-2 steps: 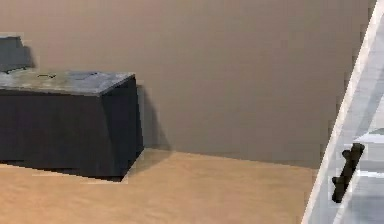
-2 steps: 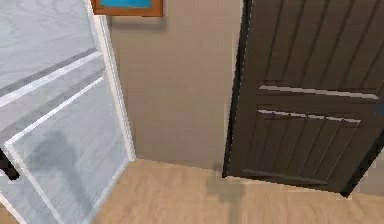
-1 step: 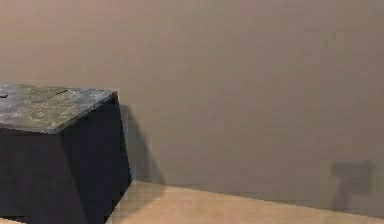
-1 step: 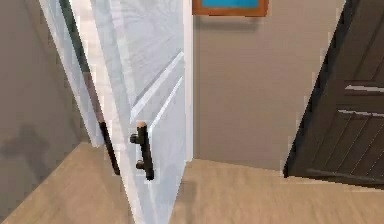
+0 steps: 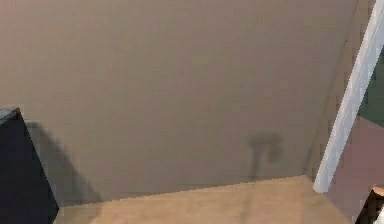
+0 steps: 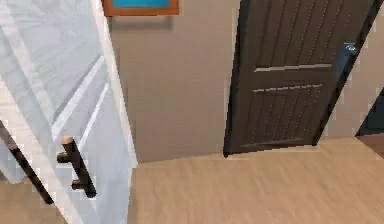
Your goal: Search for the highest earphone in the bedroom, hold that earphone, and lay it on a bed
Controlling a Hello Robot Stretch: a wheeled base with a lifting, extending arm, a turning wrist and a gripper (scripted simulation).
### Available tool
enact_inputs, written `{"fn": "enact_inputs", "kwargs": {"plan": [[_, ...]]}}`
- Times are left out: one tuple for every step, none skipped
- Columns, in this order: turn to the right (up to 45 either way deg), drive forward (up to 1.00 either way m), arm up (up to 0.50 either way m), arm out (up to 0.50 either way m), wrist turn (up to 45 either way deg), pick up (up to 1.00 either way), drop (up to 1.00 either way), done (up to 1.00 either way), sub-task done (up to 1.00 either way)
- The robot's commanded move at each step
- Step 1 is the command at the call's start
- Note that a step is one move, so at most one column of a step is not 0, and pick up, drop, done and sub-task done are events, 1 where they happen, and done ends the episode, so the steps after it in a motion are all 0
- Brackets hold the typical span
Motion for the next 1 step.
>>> {"fn": "enact_inputs", "kwargs": {"plan": [[0.0,0.55,0.00,0.00,0.0,0.00,0.00,0.00,0.00]]}}
